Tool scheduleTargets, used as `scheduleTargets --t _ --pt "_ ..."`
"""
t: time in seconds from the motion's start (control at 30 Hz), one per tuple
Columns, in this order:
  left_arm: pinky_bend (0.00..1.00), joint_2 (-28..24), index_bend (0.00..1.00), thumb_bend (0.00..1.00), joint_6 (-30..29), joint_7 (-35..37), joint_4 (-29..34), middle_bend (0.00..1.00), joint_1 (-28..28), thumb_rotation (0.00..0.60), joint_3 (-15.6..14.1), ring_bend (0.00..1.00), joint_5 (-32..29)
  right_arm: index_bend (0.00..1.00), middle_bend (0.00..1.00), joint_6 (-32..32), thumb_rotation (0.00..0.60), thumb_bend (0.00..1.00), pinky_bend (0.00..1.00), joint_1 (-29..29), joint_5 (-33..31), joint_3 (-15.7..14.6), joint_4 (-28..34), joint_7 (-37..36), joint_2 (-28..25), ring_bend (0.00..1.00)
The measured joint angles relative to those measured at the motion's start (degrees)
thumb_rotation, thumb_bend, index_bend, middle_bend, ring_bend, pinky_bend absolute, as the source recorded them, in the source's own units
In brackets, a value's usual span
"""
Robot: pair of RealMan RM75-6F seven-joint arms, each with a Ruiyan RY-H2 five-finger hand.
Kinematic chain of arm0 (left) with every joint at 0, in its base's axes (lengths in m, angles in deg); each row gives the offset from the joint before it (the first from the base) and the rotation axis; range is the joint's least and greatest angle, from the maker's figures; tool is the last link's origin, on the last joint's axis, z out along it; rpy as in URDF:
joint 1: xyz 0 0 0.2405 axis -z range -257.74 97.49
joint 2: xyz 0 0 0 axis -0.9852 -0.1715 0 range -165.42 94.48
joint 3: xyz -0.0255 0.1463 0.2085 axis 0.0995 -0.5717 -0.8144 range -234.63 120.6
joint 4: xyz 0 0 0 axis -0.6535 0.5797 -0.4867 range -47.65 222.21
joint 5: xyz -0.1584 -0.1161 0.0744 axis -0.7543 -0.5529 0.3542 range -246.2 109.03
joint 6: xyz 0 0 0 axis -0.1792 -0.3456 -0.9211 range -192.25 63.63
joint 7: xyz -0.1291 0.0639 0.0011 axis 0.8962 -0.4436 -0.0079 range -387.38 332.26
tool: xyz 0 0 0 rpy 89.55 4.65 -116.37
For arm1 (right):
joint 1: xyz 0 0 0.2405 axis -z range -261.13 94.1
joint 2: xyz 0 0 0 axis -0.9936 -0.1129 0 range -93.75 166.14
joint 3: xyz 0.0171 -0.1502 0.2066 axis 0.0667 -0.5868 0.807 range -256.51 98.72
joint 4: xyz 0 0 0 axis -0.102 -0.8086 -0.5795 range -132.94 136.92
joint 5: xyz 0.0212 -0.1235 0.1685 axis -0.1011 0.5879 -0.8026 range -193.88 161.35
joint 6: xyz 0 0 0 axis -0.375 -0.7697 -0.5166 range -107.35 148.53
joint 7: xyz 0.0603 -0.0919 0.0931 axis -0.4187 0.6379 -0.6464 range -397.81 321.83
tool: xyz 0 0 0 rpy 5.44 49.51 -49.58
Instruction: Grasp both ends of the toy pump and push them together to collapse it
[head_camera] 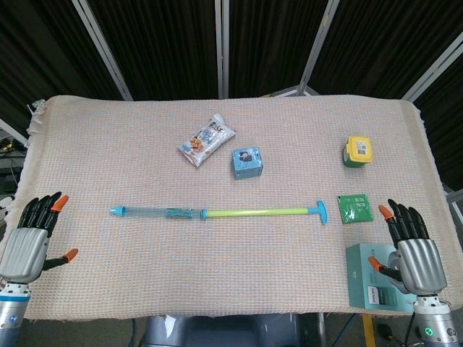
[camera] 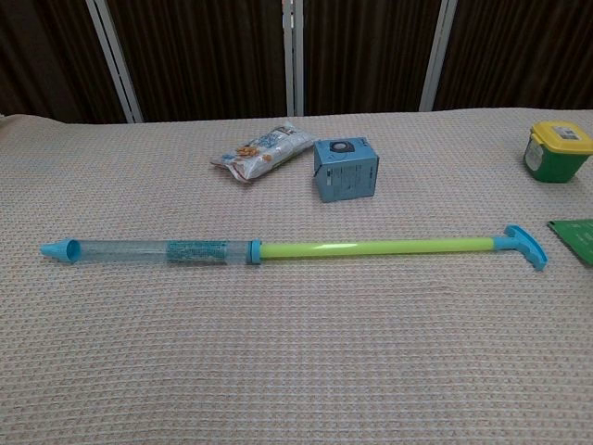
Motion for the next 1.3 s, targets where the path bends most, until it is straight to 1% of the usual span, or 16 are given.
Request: scheduleTargets --t 0.17,0.23,0.27,0.3,0.33,0.37,0.4,0.43,0.5,0.6,0.73,0.8,0.87,1.03,1.13,1.3 --pt "0.00 0.11 0.00 0.00 0.43 -0.35 0.11 0.00 -0.14 0.600 0.13 0.00 0.07 0.00 0.01 1.02 0.600 0.00 0.00 0.07 -0.14 0.29 -0.26 0.42 0.51 0.00" --pt "0.00 0.10 0.00 0.00 0.54 -0.38 0.12 0.00 -0.13 0.600 0.30 0.00 0.08 0.00 0.09 2.07 0.600 0.00 0.00 -0.35 -0.44 0.58 -0.40 0.53 0.82 0.02" --pt "0.00 0.13 0.00 0.00 0.65 -0.40 0.11 0.00 -0.08 0.600 0.42 0.00 0.04 0.00 0.25 2.70 0.600 0.00 0.01 -0.74 -0.53 0.82 -0.52 0.56 0.99 0.13" --pt "0.00 0.17 0.00 0.00 0.83 -0.43 0.07 0.00 -0.02 0.600 0.50 0.00 -0.04 0.00 0.45 3.53 0.600 0.00 0.09 -1.27 -0.67 1.09 -0.70 0.66 1.16 0.30" --pt "0.00 0.25 0.00 0.00 1.12 -0.48 -0.01 0.00 0.07 0.600 0.60 0.00 -0.19 0.00 0.64 4.88 0.600 0.00 0.25 -2.12 -0.98 1.51 -0.95 0.93 1.34 0.52" --pt "0.00 0.31 0.00 0.00 1.36 -0.52 -0.09 0.00 0.13 0.600 0.66 0.00 -0.35 0.00 0.74 6.06 0.600 0.00 0.40 -2.84 -1.27 1.88 -1.15 1.24 1.47 0.63" --pt "0.00 0.38 0.00 0.00 1.61 -0.55 -0.16 0.00 0.19 0.600 0.70 0.00 -0.52 0.01 0.84 7.36 0.600 0.00 0.64 -3.65 -1.60 2.28 -1.37 1.58 1.60 0.74" --pt "0.00 0.48 0.00 0.00 2.01 -0.58 -0.26 0.00 0.29 0.600 0.79 0.00 -0.82 0.02 0.90 9.26 0.600 0.00 0.84 -4.87 -2.15 2.89 -1.66 1.99 1.82 0.83" --pt "0.00 0.67 0.00 0.00 2.68 -0.73 -0.45 0.00 0.50 0.600 1.01 0.00 -1.46 0.06 0.97 12.51 0.600 0.00 0.99 -6.96 -3.31 4.00 -2.13 2.30 2.32 0.91" --pt "0.00 1.22 0.00 0.00 3.57 -1.70 -0.88 0.00 0.82 0.600 1.44 0.00 -2.56 0.16 1.00 19.21 0.600 0.00 1.00 -11.17 -6.21 6.03 -3.68 2.77 3.84 0.97" --pt "0.00 2.02 0.00 0.00 4.51 -3.06 -1.26 0.00 1.15 0.600 1.99 0.00 -3.82 0.32 1.00 29.83 0.600 0.07 1.00 -17.49 -11.64 8.42 -7.26 4.01 6.87 0.98" --pt "0.00 2.26 0.00 0.00 4.90 -3.29 -1.44 0.00 1.31 0.600 2.18 0.00 -4.25 0.37 1.00 33.98 0.600 0.09 1.00 -20.17 -14.20 9.21 -9.15 4.64 8.42 0.98" --pt "0.00 2.52 0.00 0.00 5.53 -3.47 -1.66 0.00 1.52 0.600 2.31 0.00 -4.73 0.39 1.00 37.96 0.600 0.12 1.00 -23.17 -17.24 9.91 -11.68 5.66 10.44 0.98" --pt "0.00 2.83 0.00 0.00 7.01 -3.94 -1.88 0.00 2.08 0.600 2.45 0.00 -5.62 0.43 1.00 41.90 0.600 0.18 1.00 -26.92 -21.47 10.62 -16.33 8.61 14.40 0.98" --pt "0.00 2.98 0.00 0.00 7.21 -4.31 -1.93 0.00 2.18 0.600 2.64 0.00 -6.06 0.45 1.00 42.75 0.600 0.21 1.00 -27.80 -22.20 10.54 -17.92 9.10 15.71 0.98" --pt "0.00 3.30 0.00 0.00 7.61 -4.94 -2.14 0.00 2.31 0.600 2.81 0.00 -6.71 0.46 1.00 43.85 0.600 0.23 1.00 -29.06 -23.23 10.11 -19.74 9.36 17.41 0.98"
